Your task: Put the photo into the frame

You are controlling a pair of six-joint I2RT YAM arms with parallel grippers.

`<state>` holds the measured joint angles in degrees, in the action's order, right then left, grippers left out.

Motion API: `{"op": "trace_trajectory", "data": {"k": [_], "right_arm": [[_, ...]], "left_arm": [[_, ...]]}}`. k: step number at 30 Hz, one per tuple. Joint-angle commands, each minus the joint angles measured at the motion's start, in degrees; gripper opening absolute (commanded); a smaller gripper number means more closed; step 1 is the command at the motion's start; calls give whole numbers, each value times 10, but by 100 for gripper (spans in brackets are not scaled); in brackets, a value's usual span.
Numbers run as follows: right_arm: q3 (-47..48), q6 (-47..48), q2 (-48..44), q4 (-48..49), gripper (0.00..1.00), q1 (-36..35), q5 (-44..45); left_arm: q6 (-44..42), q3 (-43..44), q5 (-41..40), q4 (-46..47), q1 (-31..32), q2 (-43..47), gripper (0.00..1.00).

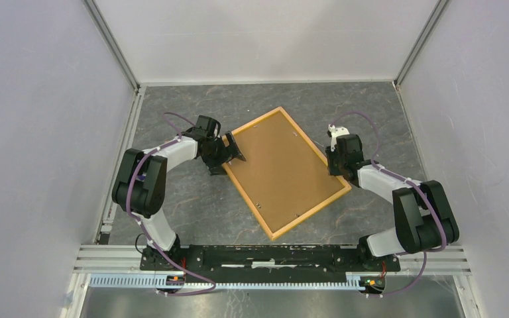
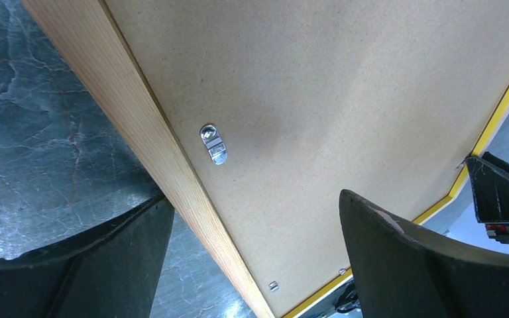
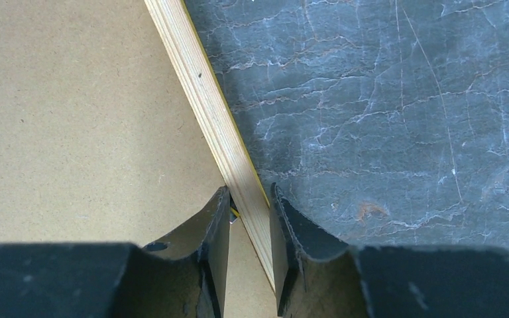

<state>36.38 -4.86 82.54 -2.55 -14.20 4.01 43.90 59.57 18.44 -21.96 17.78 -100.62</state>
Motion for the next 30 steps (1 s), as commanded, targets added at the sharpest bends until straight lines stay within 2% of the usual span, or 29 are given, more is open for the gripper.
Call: {"op": "trace_trajectory", "data": {"k": [1, 2, 4, 10, 13, 18, 20, 22, 24, 26, 27, 30], "right_arm": [[-39, -24, 17, -71, 24, -5, -39], [-40, -25, 17, -68, 18, -4, -38], [-43, -28, 17, -60, 15, -4, -56], [-42, -49, 18, -29, 22, 1, -95], [-52, -66, 9, -12, 20, 5, -107], [-85, -116, -18, 34, 6, 6, -123], [-104, -137, -29, 61, 2, 6, -123], [-116, -149, -37, 76, 0, 7, -109], [-119, -152, -43, 77, 0, 7, -93], [-123, -151, -53, 78, 0, 7, -85], [-127, -147, -60, 81, 2, 7, -85], [-129, -111, -88, 86, 30, 7, -81]], "left_arm": [[13, -2, 26, 35, 3, -9, 100], [12, -2, 20, 33, 3, -7, 100], [7, -2, 11, 31, 3, -3, 100], [-19, 2, -27, 13, 3, 0, 100], [-22, 0, -30, 12, 3, -2, 92], [-25, 5, -54, 8, 5, -2, 82], [-29, 13, -72, -4, 8, 6, 82], [-31, 15, -86, -31, 12, 24, 89], [-17, -11, -94, -44, 14, 62, 94], [6, -56, -102, -44, 15, 105, 96], [12, -72, -108, -43, 16, 122, 96], [2, -98, -132, -43, 18, 157, 88]]}}
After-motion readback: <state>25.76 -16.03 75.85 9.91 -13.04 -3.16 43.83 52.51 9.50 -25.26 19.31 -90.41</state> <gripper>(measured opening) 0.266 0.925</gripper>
